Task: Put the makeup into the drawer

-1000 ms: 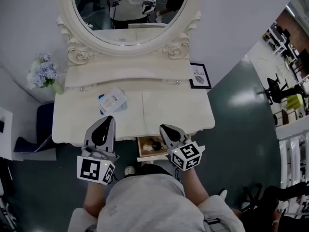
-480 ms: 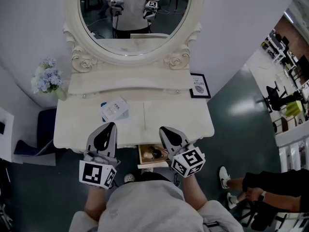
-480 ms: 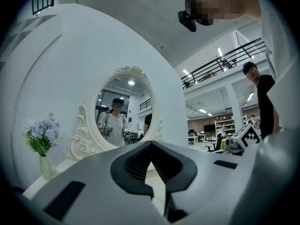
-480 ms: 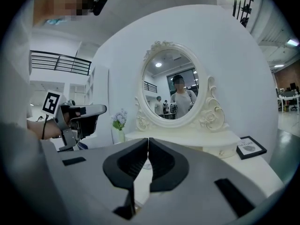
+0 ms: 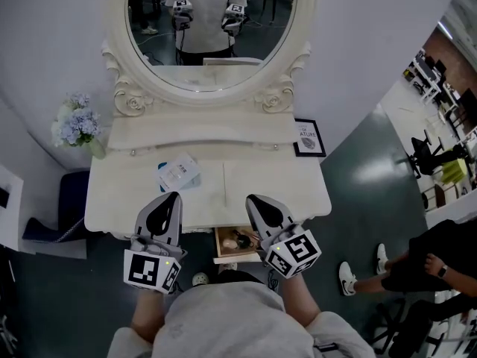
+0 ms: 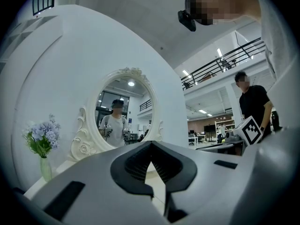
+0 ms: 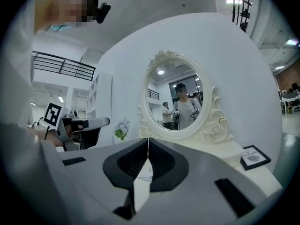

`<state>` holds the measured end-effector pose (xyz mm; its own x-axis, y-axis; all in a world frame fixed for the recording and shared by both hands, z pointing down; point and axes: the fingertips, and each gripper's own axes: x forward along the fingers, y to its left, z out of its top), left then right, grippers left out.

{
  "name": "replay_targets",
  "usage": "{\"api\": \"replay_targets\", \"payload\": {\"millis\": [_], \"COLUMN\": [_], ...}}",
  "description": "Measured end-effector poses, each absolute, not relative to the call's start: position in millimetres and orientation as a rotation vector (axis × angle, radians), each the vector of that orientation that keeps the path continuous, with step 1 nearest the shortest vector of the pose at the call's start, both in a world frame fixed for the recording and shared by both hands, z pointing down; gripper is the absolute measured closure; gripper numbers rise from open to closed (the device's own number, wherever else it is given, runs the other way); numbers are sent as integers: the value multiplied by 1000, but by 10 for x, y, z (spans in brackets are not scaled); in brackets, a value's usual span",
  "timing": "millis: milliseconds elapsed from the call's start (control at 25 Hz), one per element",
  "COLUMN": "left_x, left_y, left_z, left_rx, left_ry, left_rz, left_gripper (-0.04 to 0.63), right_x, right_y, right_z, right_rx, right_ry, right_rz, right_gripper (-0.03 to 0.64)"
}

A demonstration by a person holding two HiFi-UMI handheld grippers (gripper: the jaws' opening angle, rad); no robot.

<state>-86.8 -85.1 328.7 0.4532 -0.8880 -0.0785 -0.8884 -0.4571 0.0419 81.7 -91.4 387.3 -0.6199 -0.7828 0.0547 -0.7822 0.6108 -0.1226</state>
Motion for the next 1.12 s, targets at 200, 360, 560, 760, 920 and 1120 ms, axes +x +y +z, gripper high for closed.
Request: {"api": "replay_targets", "payload": {"millis": [200,360,560,760,920,1120], "left_x": [-872,-875,-869,-869,-867,-867], "left_y": [-856,-856,-850,-838,-831,-823], "left_z": [3250,3228,3194,3177,3168,3157], "left_rx": [-2669,-2666,-2661,-2660,-2658,-2658], "left_ry": [1629,1625,1619,1619,1617,1613], "left_rz": [152,157,165,171,173,172], "left_gripper": [582,583,583,583,583,583], "right_x": [779,761,752,740,727,715], "right_y": [-900,-884,-865,-854,-838,-814], "right_z": [3719,3595,3459,3387,3348,3276], "right_rx": [-1341,-1319,-1303,-1298,-1286,-1274], "right_ry": [2802,2787,2767,2759,2752,2735], "right_rz": [-158,-126,-90,-64,-56,-44], "right_gripper": [595,595,594,594,595,594]}}
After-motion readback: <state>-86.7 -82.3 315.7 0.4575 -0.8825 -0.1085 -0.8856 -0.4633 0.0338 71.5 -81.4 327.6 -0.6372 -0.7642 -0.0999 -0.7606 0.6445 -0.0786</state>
